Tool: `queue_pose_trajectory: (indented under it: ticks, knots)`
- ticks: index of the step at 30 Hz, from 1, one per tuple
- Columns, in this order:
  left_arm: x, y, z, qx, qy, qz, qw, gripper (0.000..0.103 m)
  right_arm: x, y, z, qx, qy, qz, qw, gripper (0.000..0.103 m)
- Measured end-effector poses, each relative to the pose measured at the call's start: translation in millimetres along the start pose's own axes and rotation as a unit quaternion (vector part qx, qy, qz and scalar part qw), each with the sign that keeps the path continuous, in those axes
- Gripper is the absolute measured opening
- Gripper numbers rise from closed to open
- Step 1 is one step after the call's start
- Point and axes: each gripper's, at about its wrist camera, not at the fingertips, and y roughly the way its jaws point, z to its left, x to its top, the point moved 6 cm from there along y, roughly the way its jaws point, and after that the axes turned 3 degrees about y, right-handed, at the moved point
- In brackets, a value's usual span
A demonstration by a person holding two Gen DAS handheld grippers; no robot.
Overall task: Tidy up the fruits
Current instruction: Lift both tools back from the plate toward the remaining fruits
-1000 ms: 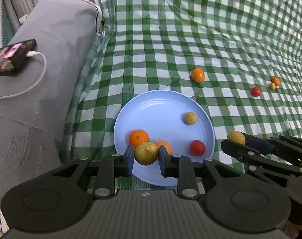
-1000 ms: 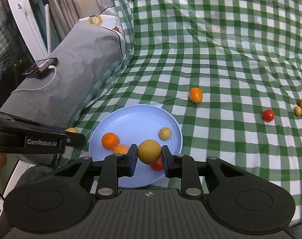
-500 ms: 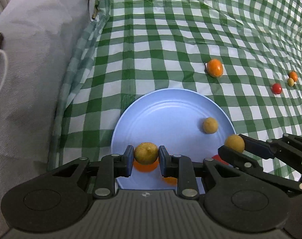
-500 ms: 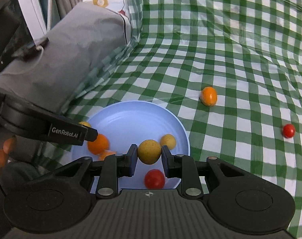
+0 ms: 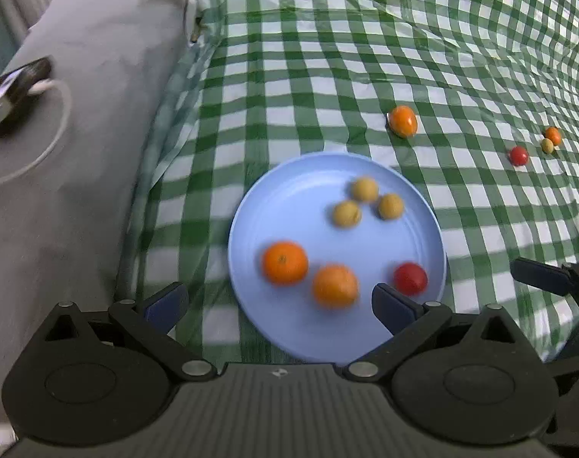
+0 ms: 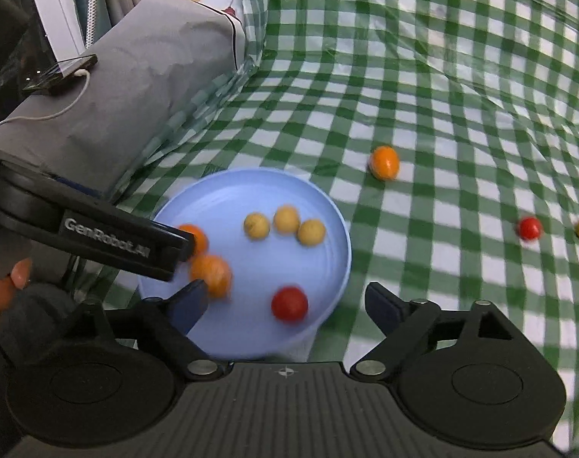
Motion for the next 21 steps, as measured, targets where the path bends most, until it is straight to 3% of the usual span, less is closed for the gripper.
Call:
queue_pose_trajectory:
  ticks: [10,21]
  knots:
    - [-49,-65,3,0.007,-0.015,-0.019,0.9997,0.102,-28,-63,24,-0.011,0.027,-0.019,0.999,0.096]
    - [-72,-114,-5,0.008,-0.009,-0.056,0.9984,0.102,-46,-110,43,-0.017,0.019,-0.056,0.998,0.097]
